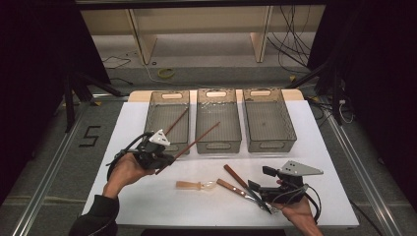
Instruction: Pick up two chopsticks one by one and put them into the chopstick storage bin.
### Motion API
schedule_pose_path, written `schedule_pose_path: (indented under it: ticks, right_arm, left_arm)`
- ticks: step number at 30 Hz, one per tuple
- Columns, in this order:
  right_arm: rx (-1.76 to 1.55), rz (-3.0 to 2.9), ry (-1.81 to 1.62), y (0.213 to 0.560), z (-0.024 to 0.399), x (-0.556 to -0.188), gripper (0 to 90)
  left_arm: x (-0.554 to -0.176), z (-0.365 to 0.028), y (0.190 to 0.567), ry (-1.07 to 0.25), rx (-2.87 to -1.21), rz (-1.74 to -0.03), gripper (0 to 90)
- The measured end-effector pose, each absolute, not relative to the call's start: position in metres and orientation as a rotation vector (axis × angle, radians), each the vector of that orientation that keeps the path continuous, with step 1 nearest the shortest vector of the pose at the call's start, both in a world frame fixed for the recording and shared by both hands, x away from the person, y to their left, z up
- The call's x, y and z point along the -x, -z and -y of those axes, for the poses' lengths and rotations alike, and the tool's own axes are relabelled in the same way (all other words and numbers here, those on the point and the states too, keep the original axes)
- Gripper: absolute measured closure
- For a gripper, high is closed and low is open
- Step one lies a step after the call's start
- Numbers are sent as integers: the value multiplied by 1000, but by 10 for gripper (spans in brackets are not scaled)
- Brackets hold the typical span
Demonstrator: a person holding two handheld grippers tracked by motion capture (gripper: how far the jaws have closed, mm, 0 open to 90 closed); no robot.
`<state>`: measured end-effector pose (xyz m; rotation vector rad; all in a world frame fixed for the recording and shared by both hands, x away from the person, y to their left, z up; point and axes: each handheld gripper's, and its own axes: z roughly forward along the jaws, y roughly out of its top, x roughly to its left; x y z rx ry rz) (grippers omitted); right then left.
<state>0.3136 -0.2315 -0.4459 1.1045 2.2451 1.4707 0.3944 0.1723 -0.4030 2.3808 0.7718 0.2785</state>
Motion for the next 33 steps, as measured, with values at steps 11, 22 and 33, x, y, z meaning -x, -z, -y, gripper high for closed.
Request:
schedule_pose_path:
  ticks: [11,22,33]
  right_arm:
    - [-1106,-2246,-1472,447,232,-315,222]
    - [-1111,-2249,-1472,447,232,-315,221]
    - [-1115,-2251,-1470,447,232,-315,221]
  left_arm:
    - [-417,-191,393,-302,-2269,-876,835]
    - [-447,-210,384,-333,-2206,-995,835]
    - [-461,-215,381,-348,-2187,-1044,835]
